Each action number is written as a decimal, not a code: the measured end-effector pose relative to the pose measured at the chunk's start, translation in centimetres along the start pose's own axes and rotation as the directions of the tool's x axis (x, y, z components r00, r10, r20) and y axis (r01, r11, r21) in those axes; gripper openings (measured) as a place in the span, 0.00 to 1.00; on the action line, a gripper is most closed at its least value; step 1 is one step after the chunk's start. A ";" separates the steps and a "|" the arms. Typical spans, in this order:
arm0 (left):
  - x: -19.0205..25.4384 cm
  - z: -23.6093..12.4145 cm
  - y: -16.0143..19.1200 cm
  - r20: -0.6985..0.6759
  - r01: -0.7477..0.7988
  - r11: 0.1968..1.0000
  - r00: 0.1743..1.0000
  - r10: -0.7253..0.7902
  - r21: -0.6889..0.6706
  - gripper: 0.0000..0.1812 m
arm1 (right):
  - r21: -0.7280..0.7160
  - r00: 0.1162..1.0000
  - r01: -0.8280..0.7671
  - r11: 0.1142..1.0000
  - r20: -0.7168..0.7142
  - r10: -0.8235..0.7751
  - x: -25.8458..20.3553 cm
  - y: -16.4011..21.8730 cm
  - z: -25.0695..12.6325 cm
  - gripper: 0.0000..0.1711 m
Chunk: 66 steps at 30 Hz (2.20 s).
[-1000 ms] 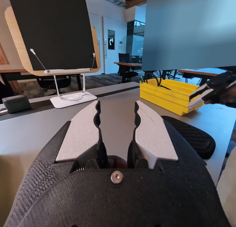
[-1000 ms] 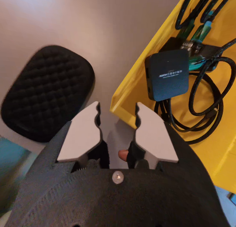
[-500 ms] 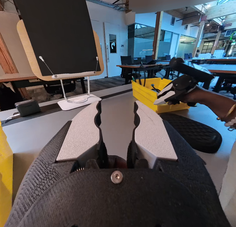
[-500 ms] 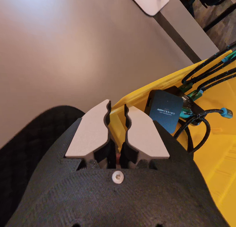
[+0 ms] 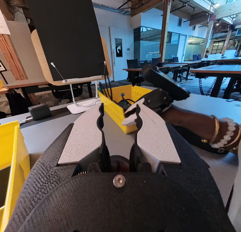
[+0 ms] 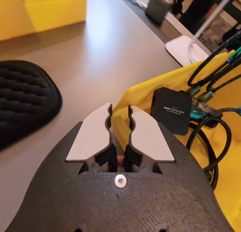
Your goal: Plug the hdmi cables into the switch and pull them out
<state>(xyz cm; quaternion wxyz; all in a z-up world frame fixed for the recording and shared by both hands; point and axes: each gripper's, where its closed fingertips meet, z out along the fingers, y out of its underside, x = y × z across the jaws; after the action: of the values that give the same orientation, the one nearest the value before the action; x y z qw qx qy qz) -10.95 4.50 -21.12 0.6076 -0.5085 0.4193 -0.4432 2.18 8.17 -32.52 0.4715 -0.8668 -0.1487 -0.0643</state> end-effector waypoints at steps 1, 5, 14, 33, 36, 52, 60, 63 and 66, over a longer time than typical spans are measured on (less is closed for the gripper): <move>-0.1 -0.1 -0.1 0.000 -0.002 1.000 1.000 0.002 0.002 0.26 | 0.023 1.000 0.009 1.000 0.028 -0.010 -1.1 -1.0 0.9 0.14; -0.6 -0.8 -0.5 0.016 -0.019 1.000 1.000 0.019 0.006 0.26 | 0.124 0.968 0.018 0.992 0.246 -0.048 -6.9 -4.5 4.0 0.07; -2.7 -4.0 -1.5 0.120 -0.081 0.997 0.990 0.080 0.008 0.26 | 0.159 0.888 0.179 0.971 0.398 -0.229 -13.3 -6.5 6.8 0.15; -23.8 -21.8 7.6 0.776 0.340 0.927 0.624 -0.094 -0.161 0.09 | 0.285 0.771 -0.187 0.940 0.635 -0.039 -20.4 -9.2 0.1 0.58; -22.1 -21.0 7.5 0.737 0.311 0.930 0.672 -0.068 -0.198 0.13 | 0.275 0.797 -0.152 0.949 0.602 -0.047 -20.4 -9.2 0.7 0.66; -21.4 -19.9 9.9 0.755 0.288 0.888 0.649 0.094 -0.358 0.03 | 0.275 0.941 0.185 0.943 0.227 -0.251 -17.6 -9.8 5.3 0.17; -18.4 -18.0 2.5 0.803 0.050 0.984 0.585 0.111 -0.172 0.04 | 0.532 0.935 0.336 0.777 -0.087 -0.344 -13.7 -14.6 -0.5 0.12; -16.6 -14.8 -1.7 0.768 -0.066 0.994 0.631 0.111 -0.089 0.04 | 0.601 0.935 0.354 0.717 -0.206 -0.289 -10.5 -16.1 -4.6 0.11; -14.5 -10.0 -4.8 0.696 -0.128 0.990 0.706 0.132 -0.058 0.04 | 0.621 0.916 0.389 0.680 -0.342 -0.211 -6.6 -16.0 -9.0 0.10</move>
<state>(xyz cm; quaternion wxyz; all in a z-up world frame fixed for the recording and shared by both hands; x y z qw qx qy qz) -24.84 15.58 -16.87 0.7492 -0.6088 0.1949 -0.1736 -8.94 7.50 -16.43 0.7515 -0.5835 -0.2440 -0.1879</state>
